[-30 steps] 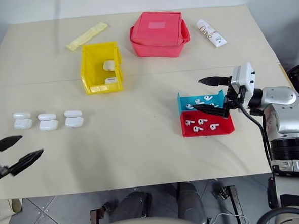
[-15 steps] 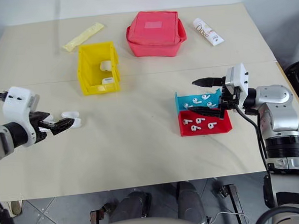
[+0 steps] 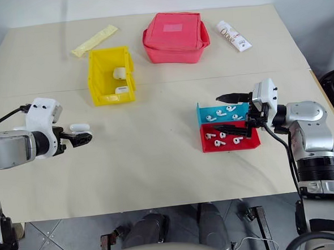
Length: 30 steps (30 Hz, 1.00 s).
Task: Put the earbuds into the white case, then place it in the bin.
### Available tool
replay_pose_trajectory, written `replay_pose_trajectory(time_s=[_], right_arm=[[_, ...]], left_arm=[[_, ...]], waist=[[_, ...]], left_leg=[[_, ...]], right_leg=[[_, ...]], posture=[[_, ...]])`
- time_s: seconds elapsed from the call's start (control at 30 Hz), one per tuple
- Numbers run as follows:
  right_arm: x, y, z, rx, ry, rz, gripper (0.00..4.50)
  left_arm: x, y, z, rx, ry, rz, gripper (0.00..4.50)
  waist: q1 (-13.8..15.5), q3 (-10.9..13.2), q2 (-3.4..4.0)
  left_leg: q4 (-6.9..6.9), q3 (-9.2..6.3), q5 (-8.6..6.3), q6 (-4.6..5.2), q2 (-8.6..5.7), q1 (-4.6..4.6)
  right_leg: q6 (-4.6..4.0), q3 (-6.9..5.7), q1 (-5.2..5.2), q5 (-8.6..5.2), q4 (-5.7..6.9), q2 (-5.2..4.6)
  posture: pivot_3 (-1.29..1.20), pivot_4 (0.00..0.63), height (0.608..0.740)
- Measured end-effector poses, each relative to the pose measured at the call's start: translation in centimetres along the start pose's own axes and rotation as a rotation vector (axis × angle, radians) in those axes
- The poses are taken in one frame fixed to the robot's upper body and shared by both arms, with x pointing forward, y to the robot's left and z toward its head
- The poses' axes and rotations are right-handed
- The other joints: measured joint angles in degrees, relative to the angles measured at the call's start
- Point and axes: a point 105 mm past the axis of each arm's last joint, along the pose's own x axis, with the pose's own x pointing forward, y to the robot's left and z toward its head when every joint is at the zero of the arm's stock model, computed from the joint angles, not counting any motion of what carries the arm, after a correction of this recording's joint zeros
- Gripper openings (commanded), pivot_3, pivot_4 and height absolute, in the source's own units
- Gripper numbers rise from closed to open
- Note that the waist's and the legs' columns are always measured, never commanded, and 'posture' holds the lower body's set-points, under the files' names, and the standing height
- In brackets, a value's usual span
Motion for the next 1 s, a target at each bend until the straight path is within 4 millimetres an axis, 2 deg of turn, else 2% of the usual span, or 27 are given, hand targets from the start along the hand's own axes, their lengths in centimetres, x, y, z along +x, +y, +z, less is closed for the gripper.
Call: replay_pose_trajectory(time_s=[0.5, 0.7, 1.0], right_arm=[[0.0, 0.5, -0.4, 0.004, 0.008, -0.011, 4.50], [-0.1, 0.7, -0.6, 0.011, 0.011, -0.017, 4.50], [-0.1, 1.2, -0.9, 0.021, 0.019, -0.021, 4.50]], left_arm=[[1.5, 0.3, 0.4, -0.060, 0.124, 0.052, 4.46], [2.7, -0.3, 0.1, -0.081, 0.176, 0.040, 4.46], [2.9, -0.1, 0.1, -0.103, 0.204, 0.045, 4.46]], waist=[[0.03, -0.03, -0.05], [0.02, -0.05, -0.07], [0.01, -0.07, -0.10]], left_leg=[[0.07, 0.16, 0.02, -0.02, 0.00, 0.08], [0.12, 0.19, 0.04, -0.03, 0.00, 0.08], [0.15, 0.24, 0.05, -0.04, 0.01, 0.10]], right_leg=[[0.00, 0.05, -0.06, 0.00, 0.16, 0.09], [0.00, 0.07, -0.07, 0.00, 0.20, 0.10], [0.00, 0.12, -0.08, 0.00, 0.23, 0.11]], posture=[[0.00, 0.150, 0.740], [0.00, 0.150, 0.740], [0.00, 0.150, 0.740]])
